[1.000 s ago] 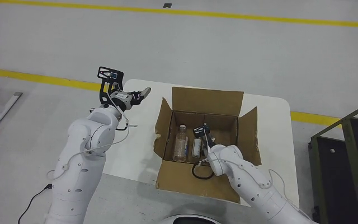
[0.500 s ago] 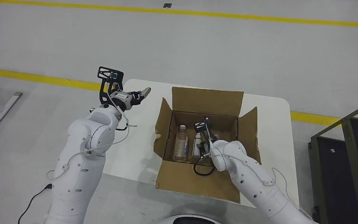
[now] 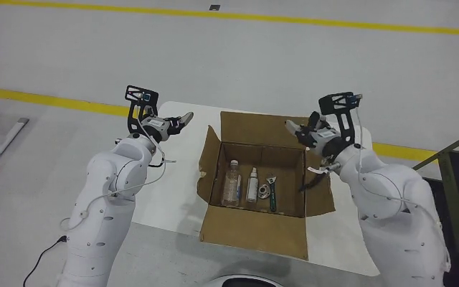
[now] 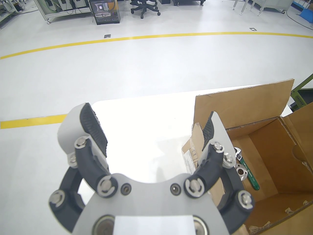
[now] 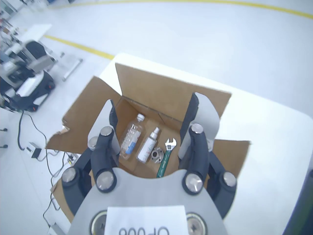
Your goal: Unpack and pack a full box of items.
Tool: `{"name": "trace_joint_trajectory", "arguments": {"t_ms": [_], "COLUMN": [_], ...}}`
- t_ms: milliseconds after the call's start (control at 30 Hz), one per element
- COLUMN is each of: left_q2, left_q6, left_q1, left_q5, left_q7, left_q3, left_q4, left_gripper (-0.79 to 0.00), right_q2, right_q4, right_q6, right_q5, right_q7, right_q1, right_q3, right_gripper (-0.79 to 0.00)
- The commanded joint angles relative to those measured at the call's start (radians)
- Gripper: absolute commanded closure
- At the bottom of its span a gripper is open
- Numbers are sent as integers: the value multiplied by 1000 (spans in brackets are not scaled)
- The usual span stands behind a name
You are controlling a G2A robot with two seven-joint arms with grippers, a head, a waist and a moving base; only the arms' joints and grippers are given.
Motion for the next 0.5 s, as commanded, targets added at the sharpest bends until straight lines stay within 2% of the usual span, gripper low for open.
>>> {"name": "trace_joint_trajectory", "arguments": {"t_ms": [0,333,467], "left_q2": [0,0,0], "left_q6": [0,0,0], "left_q1": [0,0,0], "left_q5": [0,0,0], "left_q7": [0,0,0], "left_q3": [0,0,0], "left_q4": [0,0,0], "left_gripper": [-785,-785,-785], "right_q2": [6,22,22], "right_q4": [-28,-18,16], "right_q6": [-40,-138,-164], "right_q5": [34,191,193], "right_q7": [-37,-121,-131], "right_q1": [-42,-313,-420], "right_q3": [96,490,571], "right_gripper": [0,0,0]}}
